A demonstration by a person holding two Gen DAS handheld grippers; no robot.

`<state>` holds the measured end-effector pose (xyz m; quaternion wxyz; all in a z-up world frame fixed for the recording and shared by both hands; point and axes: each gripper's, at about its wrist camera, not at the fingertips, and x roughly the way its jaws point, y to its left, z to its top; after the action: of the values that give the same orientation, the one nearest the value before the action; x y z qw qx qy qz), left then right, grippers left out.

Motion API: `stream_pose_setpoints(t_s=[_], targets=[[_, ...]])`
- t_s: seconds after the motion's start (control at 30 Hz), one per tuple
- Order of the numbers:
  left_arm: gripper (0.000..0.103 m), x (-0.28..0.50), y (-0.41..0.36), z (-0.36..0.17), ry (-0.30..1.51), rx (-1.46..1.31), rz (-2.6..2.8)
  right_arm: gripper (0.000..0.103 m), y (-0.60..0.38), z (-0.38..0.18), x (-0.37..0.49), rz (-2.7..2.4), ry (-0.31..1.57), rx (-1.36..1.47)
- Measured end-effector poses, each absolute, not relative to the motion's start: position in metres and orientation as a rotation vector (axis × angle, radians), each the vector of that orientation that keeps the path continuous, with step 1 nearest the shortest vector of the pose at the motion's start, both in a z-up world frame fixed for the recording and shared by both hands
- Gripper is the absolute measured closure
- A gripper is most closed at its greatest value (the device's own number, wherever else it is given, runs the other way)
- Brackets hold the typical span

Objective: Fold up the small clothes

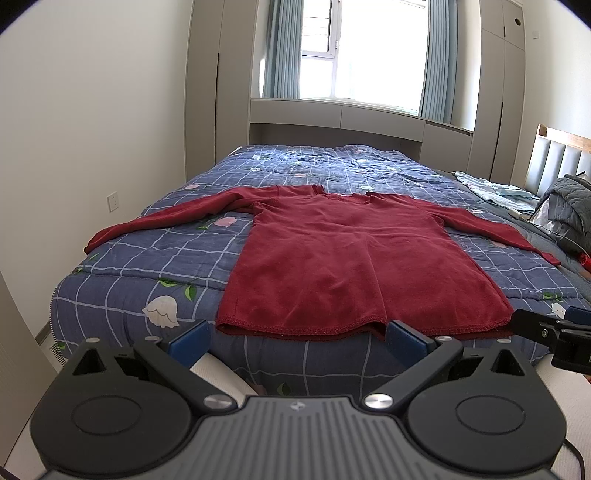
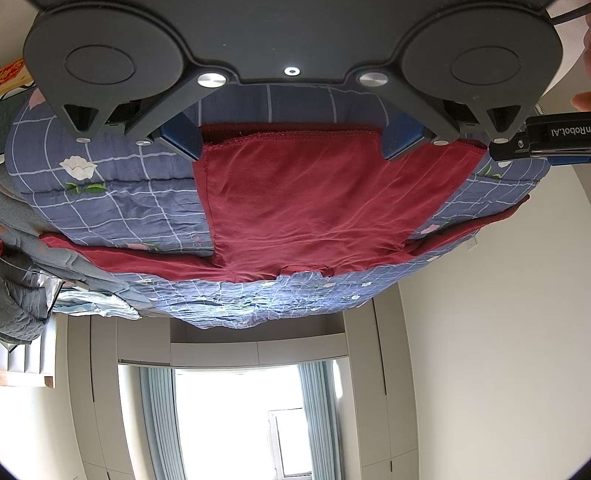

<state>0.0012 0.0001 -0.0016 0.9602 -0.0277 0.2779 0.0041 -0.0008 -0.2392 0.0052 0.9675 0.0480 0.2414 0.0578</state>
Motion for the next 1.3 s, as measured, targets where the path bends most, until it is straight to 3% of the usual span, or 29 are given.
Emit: stream_pose_setpoints(t_s=[1.3], targets=[[0.000, 0.0047, 0.0000, -0.0060, 0.598, -0.051, 0.005, 0.000, -0.2390, 0.0052, 0.0012, 0.101, 0.513, 0.093]])
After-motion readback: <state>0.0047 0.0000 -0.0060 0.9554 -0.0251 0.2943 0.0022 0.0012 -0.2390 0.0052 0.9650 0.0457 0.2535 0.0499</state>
